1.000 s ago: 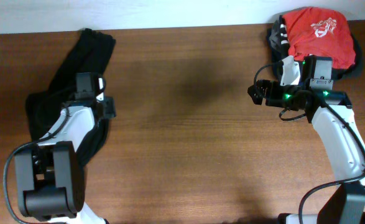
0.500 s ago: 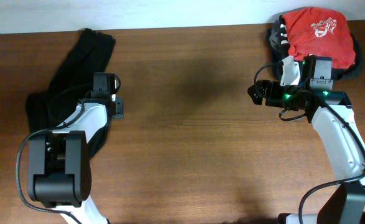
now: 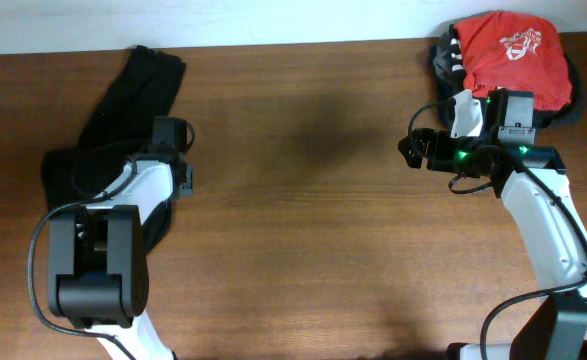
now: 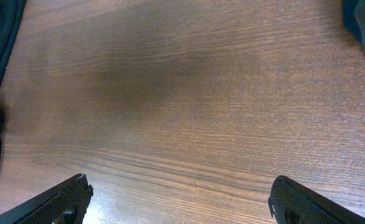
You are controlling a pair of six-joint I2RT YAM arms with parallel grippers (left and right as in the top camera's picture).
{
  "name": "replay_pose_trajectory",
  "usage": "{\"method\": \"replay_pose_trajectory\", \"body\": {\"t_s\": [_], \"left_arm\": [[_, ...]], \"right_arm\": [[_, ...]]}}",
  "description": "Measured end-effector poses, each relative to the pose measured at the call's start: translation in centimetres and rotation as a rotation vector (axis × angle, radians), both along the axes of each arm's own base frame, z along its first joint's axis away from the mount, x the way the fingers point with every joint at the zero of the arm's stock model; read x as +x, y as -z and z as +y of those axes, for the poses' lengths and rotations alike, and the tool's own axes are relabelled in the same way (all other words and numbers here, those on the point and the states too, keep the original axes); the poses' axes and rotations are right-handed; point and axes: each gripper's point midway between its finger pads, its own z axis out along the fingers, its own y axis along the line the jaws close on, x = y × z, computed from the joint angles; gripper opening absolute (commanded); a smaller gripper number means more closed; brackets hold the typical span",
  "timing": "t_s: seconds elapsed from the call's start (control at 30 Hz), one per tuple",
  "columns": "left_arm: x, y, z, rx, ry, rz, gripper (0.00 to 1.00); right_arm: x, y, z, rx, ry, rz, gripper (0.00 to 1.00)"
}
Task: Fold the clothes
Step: 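Lift the black shirt with the left gripper and drag it rightward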
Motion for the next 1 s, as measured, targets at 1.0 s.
{"method": "replay_pose_trajectory", "body": {"t_s": [1.0], "left_arm": [[-1.6,-35.1,-13.4,-0.231,0.329,-0.648,0.01]], "right_arm": [[2.0,-4.1,5.4,0.183,-0.159,-0.178,0.97]]}}
